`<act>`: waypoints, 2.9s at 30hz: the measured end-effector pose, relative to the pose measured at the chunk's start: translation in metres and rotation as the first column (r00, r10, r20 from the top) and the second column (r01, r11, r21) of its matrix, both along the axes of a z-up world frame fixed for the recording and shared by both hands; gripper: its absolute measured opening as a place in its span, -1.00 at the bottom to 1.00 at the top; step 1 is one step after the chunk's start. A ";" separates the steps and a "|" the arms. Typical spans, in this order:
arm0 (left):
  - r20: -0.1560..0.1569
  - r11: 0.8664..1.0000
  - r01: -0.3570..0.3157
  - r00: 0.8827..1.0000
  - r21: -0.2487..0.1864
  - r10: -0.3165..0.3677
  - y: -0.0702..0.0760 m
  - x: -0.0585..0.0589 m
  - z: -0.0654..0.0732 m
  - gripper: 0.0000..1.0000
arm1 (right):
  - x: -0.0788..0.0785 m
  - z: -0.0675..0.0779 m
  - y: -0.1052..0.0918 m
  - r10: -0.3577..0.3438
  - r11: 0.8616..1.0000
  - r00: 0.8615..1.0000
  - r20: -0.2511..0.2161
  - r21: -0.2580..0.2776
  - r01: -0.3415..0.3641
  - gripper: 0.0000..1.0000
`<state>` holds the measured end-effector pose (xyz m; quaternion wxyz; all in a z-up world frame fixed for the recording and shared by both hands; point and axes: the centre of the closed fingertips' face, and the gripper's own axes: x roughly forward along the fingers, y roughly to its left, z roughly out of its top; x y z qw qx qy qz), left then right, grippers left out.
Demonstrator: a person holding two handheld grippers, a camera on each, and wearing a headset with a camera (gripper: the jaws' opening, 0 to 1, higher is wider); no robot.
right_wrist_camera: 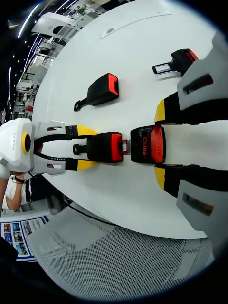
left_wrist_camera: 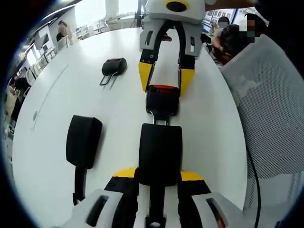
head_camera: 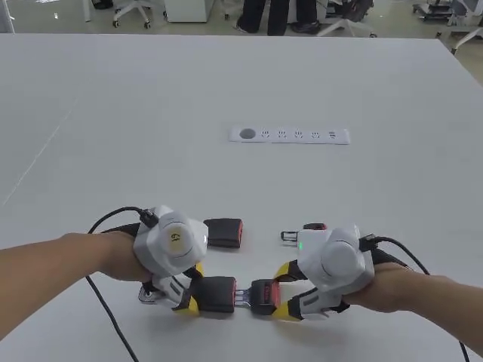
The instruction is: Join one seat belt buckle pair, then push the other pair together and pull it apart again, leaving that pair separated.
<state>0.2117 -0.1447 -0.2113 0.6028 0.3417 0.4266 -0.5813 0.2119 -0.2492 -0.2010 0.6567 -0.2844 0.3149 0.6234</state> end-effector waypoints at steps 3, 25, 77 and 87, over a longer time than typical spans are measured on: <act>0.003 1.000 0.010 1.000 0.001 -0.010 0.000 -0.001 0.000 -0.37 | 0.000 -0.003 0.001 -0.002 1.000 1.000 0.001 -0.008 0.002 -0.40; 0.020 0.999 -0.021 1.000 -0.035 0.022 -0.002 -0.001 0.002 -0.37 | -0.001 -0.005 0.001 -0.025 1.000 1.000 0.019 0.010 0.025 -0.41; 0.037 0.999 0.023 0.999 -0.039 -0.021 -0.005 -0.001 0.002 -0.41 | 0.001 -0.006 0.021 -0.053 0.998 0.999 0.013 -0.024 0.053 -0.48; 0.045 0.999 0.041 0.998 -0.026 -0.040 -0.005 -0.001 0.002 -0.42 | 0.000 -0.005 0.020 -0.045 0.998 0.999 0.016 -0.034 0.046 -0.49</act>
